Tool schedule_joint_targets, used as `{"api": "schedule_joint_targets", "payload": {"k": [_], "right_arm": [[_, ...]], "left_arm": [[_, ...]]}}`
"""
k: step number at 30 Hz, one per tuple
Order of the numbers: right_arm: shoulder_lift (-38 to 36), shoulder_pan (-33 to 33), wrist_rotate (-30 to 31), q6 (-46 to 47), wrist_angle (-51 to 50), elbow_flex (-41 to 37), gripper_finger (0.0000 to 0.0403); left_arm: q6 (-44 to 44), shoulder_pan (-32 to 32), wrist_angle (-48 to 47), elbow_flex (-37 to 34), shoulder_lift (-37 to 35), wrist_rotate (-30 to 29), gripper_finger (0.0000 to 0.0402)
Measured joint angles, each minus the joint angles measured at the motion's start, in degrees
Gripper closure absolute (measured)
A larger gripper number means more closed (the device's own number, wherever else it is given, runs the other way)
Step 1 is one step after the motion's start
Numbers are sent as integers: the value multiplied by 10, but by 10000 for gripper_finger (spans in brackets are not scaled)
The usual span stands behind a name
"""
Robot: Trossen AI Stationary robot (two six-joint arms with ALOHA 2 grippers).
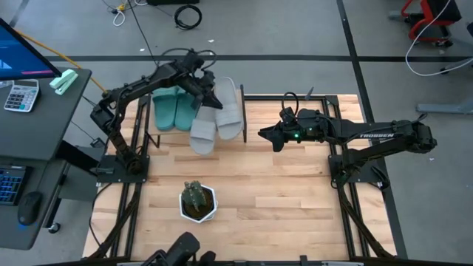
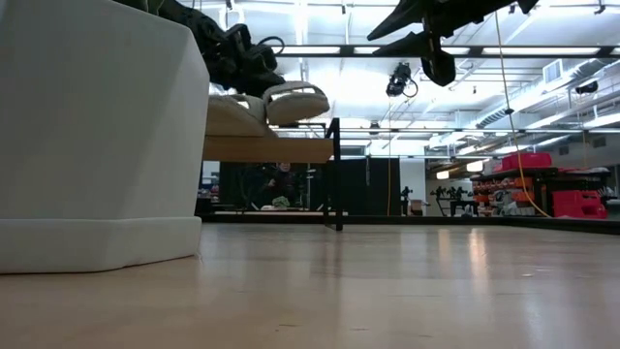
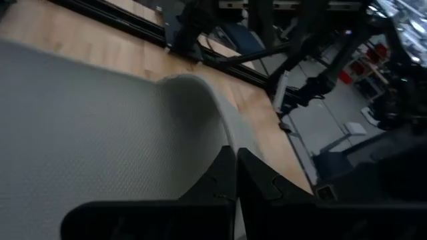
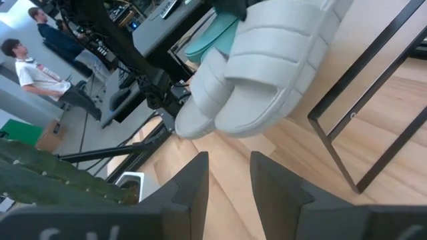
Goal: Pick and place slides into the shelf
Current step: Put the gray slipper on the shelf
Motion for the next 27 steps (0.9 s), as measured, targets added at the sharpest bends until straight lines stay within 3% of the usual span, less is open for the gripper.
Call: {"api": "schedule_joint_targets", "payload": {"k": [12, 20, 27], "right_arm": [[0, 0, 0, 0, 0, 0, 286], [0, 0, 0, 3, 0, 0, 286], [0, 0, 0, 4, 0, 0, 286]], "left_arm": [[42, -20, -42, 0, 0, 19, 397], [52, -19, -44, 1, 0, -12, 397], [39, -20, -42, 1, 0, -76, 397]]}}
